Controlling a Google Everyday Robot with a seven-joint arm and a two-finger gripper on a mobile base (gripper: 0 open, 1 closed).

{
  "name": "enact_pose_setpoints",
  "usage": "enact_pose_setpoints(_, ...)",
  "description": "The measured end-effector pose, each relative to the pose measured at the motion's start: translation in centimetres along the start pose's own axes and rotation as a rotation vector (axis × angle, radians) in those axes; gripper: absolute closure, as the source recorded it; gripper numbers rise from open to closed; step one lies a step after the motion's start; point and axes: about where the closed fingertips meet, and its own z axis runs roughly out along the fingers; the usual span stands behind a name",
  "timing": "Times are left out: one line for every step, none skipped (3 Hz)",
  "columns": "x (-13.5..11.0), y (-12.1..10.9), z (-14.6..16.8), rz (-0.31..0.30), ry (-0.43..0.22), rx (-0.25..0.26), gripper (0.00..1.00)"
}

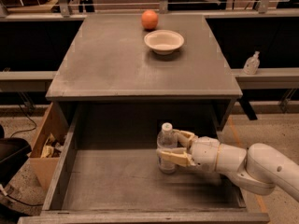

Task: Place blue plastic bottle into top drawer

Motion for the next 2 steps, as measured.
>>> enact_pose_setpoints(-0.06, 0.10, 0.15, -0.001, -0.001, -0.004, 0.00)
enact_pose_setpoints(-0.06, 0.10, 0.16, -0.001, -0.001, -0.004, 0.00)
